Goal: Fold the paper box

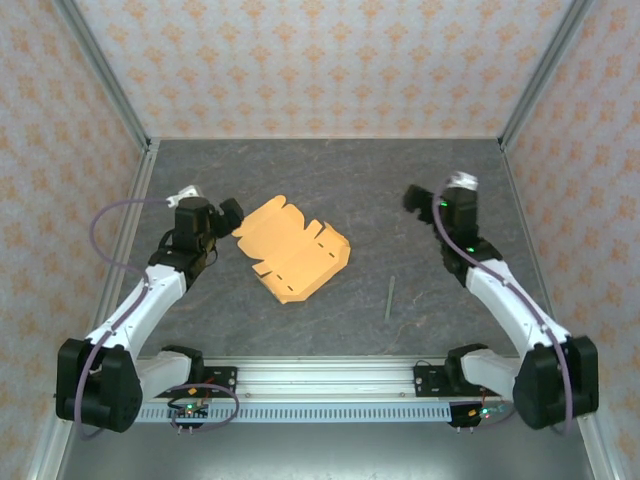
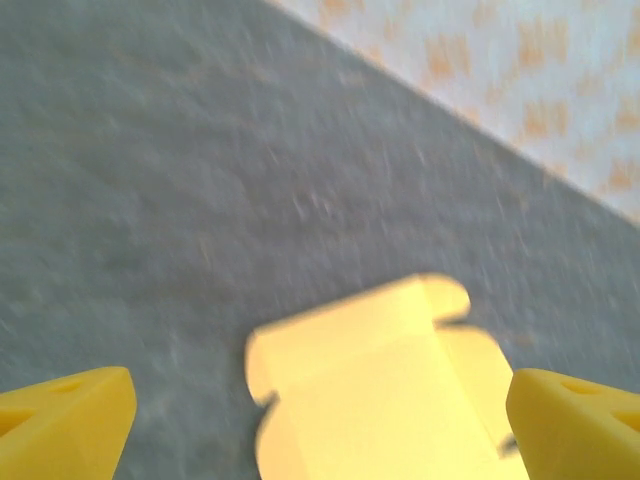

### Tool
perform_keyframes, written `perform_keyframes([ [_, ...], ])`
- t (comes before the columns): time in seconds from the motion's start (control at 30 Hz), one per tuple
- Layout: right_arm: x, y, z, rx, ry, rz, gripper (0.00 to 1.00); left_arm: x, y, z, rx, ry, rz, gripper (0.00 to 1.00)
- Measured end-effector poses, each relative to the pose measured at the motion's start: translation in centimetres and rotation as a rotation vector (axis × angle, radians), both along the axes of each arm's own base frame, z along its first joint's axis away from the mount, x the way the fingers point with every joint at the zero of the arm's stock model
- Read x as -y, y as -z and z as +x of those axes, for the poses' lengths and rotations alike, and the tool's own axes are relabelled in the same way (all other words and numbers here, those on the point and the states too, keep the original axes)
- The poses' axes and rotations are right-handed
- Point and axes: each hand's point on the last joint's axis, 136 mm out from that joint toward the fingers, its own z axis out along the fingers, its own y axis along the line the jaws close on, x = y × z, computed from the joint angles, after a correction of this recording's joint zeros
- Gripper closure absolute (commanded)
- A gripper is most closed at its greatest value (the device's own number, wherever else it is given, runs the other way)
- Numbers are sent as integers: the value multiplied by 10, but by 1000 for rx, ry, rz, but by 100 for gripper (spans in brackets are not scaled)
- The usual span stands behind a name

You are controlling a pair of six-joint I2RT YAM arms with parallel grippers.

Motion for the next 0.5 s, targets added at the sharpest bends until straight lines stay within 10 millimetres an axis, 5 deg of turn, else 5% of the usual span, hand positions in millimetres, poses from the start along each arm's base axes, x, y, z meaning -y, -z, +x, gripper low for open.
perform_keyframes([
  [0.1,-76,26,-4,-133,-256,-29,12,12,20,-10,-89,51,-27,9],
  [0.17,-103,50,-8,-220,-343,-33,16,17,29,-14,-126,76,-43,9],
  [0.33,-140,110,-35,-424,-438,-45,20,30,48,-19,-194,133,-93,11],
  [0.5,-160,129,-51,-500,-489,-39,29,40,75,-20,-279,168,-122,15],
])
